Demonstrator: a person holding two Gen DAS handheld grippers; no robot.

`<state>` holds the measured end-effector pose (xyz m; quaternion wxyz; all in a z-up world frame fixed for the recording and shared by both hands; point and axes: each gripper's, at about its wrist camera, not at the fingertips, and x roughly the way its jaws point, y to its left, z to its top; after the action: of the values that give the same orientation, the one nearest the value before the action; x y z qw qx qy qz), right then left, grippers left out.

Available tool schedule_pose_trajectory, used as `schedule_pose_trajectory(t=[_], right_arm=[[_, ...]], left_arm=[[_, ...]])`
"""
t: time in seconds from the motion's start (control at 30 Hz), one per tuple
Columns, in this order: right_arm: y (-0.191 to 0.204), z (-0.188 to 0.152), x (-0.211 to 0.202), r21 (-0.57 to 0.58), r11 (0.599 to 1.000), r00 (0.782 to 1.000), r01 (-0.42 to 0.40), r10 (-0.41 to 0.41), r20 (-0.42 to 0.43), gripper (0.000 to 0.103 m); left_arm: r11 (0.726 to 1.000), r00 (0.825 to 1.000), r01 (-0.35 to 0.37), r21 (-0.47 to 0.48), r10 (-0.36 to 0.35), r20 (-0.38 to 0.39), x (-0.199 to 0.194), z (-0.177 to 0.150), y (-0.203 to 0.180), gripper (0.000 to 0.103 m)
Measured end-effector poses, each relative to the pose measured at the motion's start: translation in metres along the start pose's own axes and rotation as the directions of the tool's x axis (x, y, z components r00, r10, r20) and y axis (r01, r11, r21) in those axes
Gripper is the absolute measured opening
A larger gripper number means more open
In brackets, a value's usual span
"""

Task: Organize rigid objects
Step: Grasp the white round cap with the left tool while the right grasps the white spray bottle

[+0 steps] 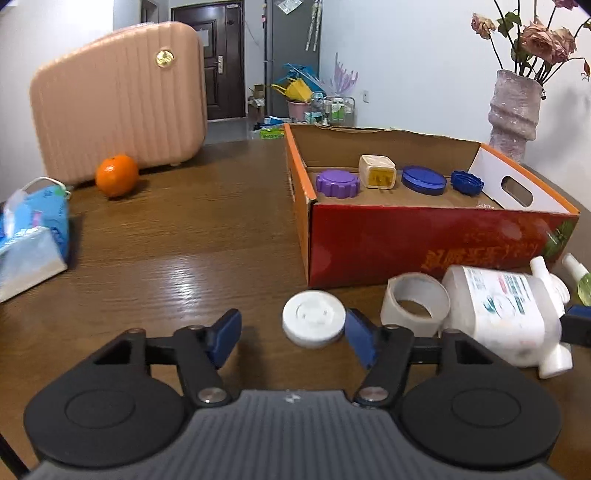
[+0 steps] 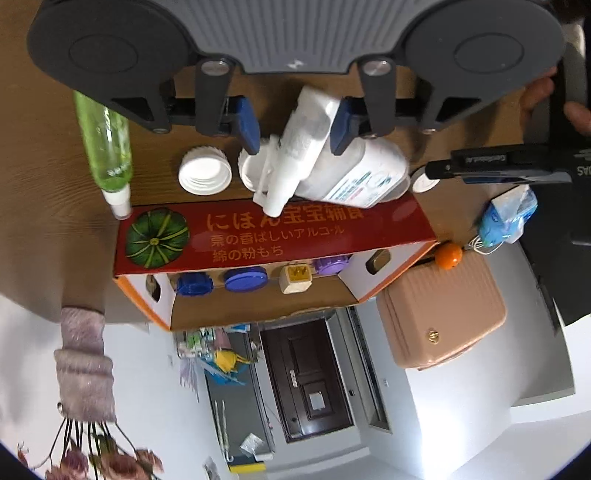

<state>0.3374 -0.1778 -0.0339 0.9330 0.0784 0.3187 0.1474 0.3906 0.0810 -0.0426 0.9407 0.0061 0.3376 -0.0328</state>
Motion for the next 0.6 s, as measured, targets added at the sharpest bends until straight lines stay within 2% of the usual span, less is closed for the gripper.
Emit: schedule_pose_trajectory(t=[0.13, 0.17, 0.2, 0.3, 0.4, 0.6], right_arm=[[-0.004, -0.004, 0.009, -0.007, 1.0, 0.999, -0.009, 0.009, -0.039, 0.037], [-0.006, -0.006, 0.011, 0.001, 1.0, 0.998, -0.018, 0.018, -0.052, 0.036], [-0.007, -0.007, 0.012, 0.006, 1.0, 0.998, -0.022, 0.022, -0.056, 0.034], [-0.007, -0.011, 0.013, -0.001, 1.0, 0.999, -0.014, 0.014, -0.05, 0.03], [-0.004, -0.015, 0.004, -0.035, 0.999, 0.999, 0.01, -0.011, -0.045, 0.028], [0.001, -0.041, -0.041, -0.146, 0.989, 0.999, 0.019, -0.025, -0.039, 0.027]], left_arm=[[1.0, 1.0, 0.008, 0.025, -0.009, 0.019, 0.008, -0.001, -0.001, 0.053], [0.999, 1.0, 0.021, 0.034, -0.022, 0.022, 0.007, -0.002, -0.002, 0.044], [0.998, 0.999, 0.033, 0.047, -0.034, 0.026, 0.006, -0.002, -0.004, 0.04], [0.997, 0.999, 0.023, 0.072, -0.025, 0.033, 0.003, -0.004, -0.009, 0.04], [0.998, 1.0, 0.009, 0.058, -0.01, 0.016, -0.006, -0.009, -0.013, 0.04], [0.997, 0.996, 0.025, 0.069, -0.031, 0.084, -0.07, -0.038, -0.03, 0.04]])
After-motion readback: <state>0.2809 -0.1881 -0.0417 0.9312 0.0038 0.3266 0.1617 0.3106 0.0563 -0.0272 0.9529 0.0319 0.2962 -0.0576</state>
